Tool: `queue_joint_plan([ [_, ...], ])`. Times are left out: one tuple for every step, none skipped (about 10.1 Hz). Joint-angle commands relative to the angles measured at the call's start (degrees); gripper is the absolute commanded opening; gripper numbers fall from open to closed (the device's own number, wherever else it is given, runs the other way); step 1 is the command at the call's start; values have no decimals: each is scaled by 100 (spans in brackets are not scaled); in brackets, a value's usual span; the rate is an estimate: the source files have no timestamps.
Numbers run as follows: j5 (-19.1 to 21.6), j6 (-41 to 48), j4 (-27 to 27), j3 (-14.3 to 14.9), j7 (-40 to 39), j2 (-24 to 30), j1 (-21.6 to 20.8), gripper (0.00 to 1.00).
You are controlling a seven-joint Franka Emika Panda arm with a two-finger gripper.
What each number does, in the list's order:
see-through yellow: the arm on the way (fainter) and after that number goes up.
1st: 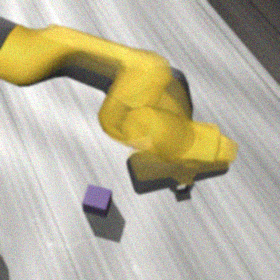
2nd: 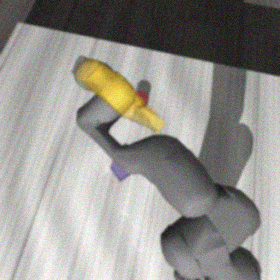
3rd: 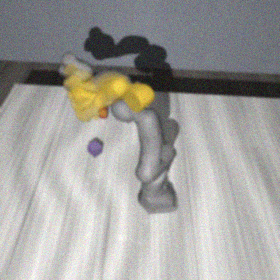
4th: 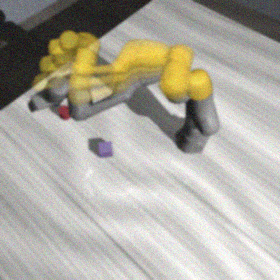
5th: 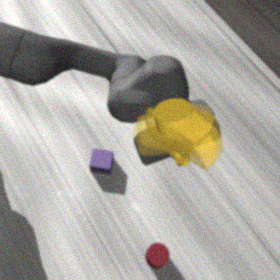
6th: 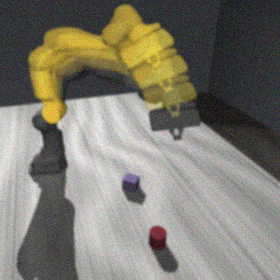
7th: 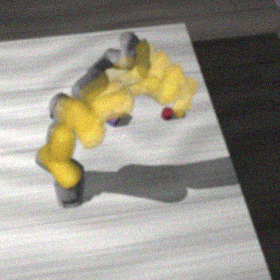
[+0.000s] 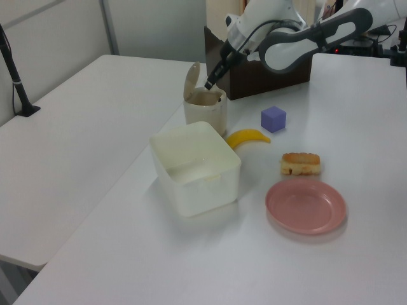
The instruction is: Grab it up and put it in the trash
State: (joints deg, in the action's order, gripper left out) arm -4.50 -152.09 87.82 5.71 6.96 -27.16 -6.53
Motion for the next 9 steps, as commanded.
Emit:
queue_joint_plan([
  [-297, -14, -178, 167, 559, -18, -94, 100],
  [-289, 30, -151, 167, 665, 69, -77, 100],
  [-245, 117, -38, 167, 779, 244, -68, 100],
  [-236, 962, 76, 167, 893, 577, -94, 100],
  [-227, 2110, 42, 123, 833, 780, -103, 100],
  [-184, 3096, 16, 97, 615, 965, -103, 100],
  [43, 3863, 16, 88, 326, 1150, -103, 100],
  [315, 4549, 16, 105, 45, 1369, -85, 100],
  [335, 5226, 16, 123, -193, 1597, -68, 100],
])
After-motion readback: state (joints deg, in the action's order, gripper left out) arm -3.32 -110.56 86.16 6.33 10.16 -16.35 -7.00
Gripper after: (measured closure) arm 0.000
